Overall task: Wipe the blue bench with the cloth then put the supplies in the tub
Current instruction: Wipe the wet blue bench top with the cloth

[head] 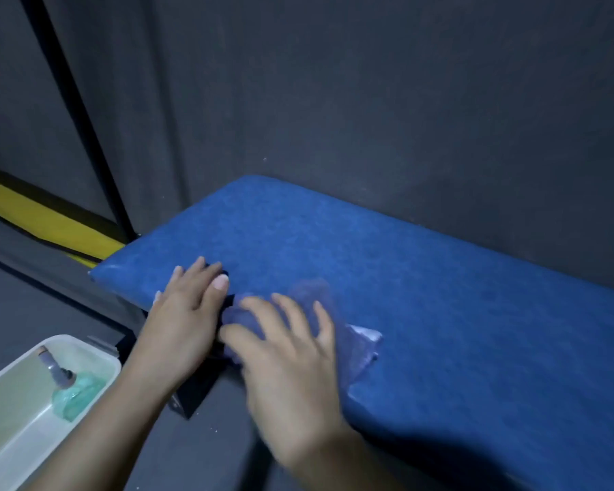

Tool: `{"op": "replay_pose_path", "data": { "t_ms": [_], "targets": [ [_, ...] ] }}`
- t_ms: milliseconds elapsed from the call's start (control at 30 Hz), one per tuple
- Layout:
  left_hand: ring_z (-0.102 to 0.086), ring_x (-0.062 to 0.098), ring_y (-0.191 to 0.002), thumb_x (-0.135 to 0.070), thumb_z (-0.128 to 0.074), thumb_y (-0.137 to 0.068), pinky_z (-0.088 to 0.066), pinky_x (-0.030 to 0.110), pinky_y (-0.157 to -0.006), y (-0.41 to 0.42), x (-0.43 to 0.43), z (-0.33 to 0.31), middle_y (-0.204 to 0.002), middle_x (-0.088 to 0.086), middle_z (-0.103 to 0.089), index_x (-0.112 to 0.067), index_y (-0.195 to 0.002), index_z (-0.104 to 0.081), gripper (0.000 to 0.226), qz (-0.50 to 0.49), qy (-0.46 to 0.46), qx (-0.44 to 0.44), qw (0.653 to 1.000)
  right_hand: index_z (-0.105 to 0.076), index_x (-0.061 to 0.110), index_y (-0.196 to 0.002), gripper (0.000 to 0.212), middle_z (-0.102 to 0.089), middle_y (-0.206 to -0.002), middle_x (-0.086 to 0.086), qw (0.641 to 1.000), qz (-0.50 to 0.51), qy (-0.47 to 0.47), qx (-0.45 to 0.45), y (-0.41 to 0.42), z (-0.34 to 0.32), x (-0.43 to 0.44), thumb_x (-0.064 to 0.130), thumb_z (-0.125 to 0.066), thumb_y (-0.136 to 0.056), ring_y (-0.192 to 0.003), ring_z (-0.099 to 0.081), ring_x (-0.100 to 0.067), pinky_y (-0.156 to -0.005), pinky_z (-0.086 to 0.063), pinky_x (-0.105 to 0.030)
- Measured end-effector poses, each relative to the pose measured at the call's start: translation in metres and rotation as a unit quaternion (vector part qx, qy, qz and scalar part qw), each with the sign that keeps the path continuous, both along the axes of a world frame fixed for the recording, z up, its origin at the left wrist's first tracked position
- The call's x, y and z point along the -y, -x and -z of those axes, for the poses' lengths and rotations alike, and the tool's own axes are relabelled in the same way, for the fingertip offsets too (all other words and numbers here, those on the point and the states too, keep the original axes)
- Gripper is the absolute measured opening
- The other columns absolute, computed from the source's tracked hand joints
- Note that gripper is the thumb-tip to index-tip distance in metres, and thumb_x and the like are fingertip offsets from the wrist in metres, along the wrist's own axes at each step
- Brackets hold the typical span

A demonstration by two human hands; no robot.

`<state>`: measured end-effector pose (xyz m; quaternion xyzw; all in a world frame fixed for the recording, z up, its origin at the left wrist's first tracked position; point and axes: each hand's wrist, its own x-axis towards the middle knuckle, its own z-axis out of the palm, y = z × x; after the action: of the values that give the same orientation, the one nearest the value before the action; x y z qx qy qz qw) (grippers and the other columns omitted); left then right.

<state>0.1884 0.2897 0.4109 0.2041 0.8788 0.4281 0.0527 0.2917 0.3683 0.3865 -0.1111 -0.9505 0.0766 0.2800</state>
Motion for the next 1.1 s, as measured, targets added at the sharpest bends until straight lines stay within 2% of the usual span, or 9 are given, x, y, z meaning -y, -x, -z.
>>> {"op": "replay_pose_path", "data": {
  "t_ms": [167,433,533,633,700,800,900,967,1100],
  "targets": [
    [-0.015,0.025,-0.143,-0.057,-0.039,-0.086,-0.015,0.048,-0.116,0.0,0.0,0.01,-0.153,0.001,-0.028,-0.021,-0.136,-0.044,0.062,0.06,0.152,-0.062,0.985,-0.052,0.042,-0.099,0.041,-0.068,-0.113,0.01,0.993,0.114,0.017,-0.027,-0.044,0.004,-0.028,0.033,-0.042,-0.06,-0.11,-0.056,-0.016,-0.093,-0.031,-0.043],
    [-0.012,0.009,-0.145,-0.03,-0.044,-0.097,-0.012,0.035,-0.117,0.002,0.005,-0.006,-0.156,-0.004,-0.026,-0.018,-0.138,-0.045,0.043,0.086,0.122,-0.019,0.989,-0.053,0.038,-0.103,0.042,-0.069,-0.115,0.001,0.98,0.161,-0.007,-0.115,-0.056,0.017,-0.023,0.027,-0.052,-0.063,-0.106,-0.05,-0.016,-0.094,-0.032,-0.043],
    [-0.032,0.005,-0.117,-0.02,-0.039,-0.1,-0.019,0.019,-0.107,0.006,0.01,-0.004,-0.11,-0.017,-0.052,-0.008,-0.115,-0.056,0.026,0.109,0.082,0.001,0.991,-0.051,0.036,-0.106,0.045,-0.067,-0.116,-0.002,0.98,0.164,-0.019,-0.113,-0.048,0.02,-0.014,0.023,-0.055,-0.063,-0.107,-0.048,-0.018,-0.096,-0.03,-0.044],
    [-0.014,0.004,-0.145,-0.018,-0.038,-0.101,-0.013,0.015,-0.108,0.016,0.021,0.002,-0.149,-0.01,-0.036,-0.017,-0.137,-0.047,0.038,0.125,0.042,0.027,0.991,-0.056,0.033,-0.106,0.045,-0.066,-0.116,-0.001,0.983,0.146,-0.034,-0.102,-0.027,0.023,0.003,0.018,-0.066,-0.065,-0.105,-0.047,-0.021,-0.096,-0.031,-0.046],
    [-0.021,0.007,-0.144,-0.013,-0.038,-0.1,-0.019,0.015,-0.11,0.021,0.029,0.004,-0.153,-0.002,-0.033,-0.014,-0.142,-0.04,0.042,0.126,-0.041,0.07,0.989,-0.06,0.031,-0.104,0.042,-0.065,-0.115,-0.001,0.987,0.12,-0.054,-0.092,-0.005,0.026,0.02,0.016,-0.072,-0.067,-0.105,-0.048,-0.022,-0.096,-0.031,-0.048],
    [-0.047,0.008,-0.128,-0.008,-0.037,-0.1,-0.04,0.011,-0.097,0.027,0.043,0.006,-0.136,0.002,-0.052,-0.009,-0.14,-0.042,0.04,0.08,-0.224,0.132,0.962,-0.065,0.03,-0.097,0.031,-0.068,-0.107,0.002,0.984,0.093,-0.091,-0.118,0.044,0.03,0.04,0.018,-0.073,-0.07,-0.1,-0.056,-0.023,-0.094,-0.032,-0.046],
    [-0.054,0.005,-0.11,-0.008,-0.037,-0.099,-0.044,0.009,-0.088,0.04,0.065,0.031,-0.118,-0.003,-0.059,-0.012,-0.129,-0.052,0.034,-0.05,-0.306,0.038,0.95,-0.067,0.028,-0.085,0.016,-0.07,-0.094,0.002,0.976,0.073,-0.122,-0.165,0.096,0.031,0.057,0.016,-0.068,-0.076,-0.088,-0.066,-0.024,-0.091,-0.033,-0.045],
    [-0.053,0.004,-0.099,-0.009,-0.037,-0.099,-0.042,0.021,-0.09,0.052,0.077,0.056,-0.113,-0.004,-0.059,-0.013,-0.126,-0.055,0.033,-0.108,-0.331,0.033,0.937,-0.068,0.027,-0.082,0.014,-0.07,-0.09,0.001,0.973,0.052,-0.144,-0.172,0.125,0.034,0.069,0.014,-0.061,-0.079,-0.087,-0.067,-0.025,-0.091,-0.032,-0.046],
    [-0.052,0.01,-0.093,-0.018,-0.041,-0.097,-0.038,0.029,-0.083,0.073,0.089,0.1,-0.093,-0.007,-0.063,-0.026,-0.11,-0.061,0.025,-0.087,-0.399,0.187,0.893,-0.066,0.02,-0.076,0.012,-0.068,-0.088,-0.003,0.963,-0.039,-0.208,-0.17,0.174,0.055,0.089,0.015,-0.056,-0.081,-0.094,-0.064,-0.025,-0.096,-0.028,-0.046]
  ]
}}
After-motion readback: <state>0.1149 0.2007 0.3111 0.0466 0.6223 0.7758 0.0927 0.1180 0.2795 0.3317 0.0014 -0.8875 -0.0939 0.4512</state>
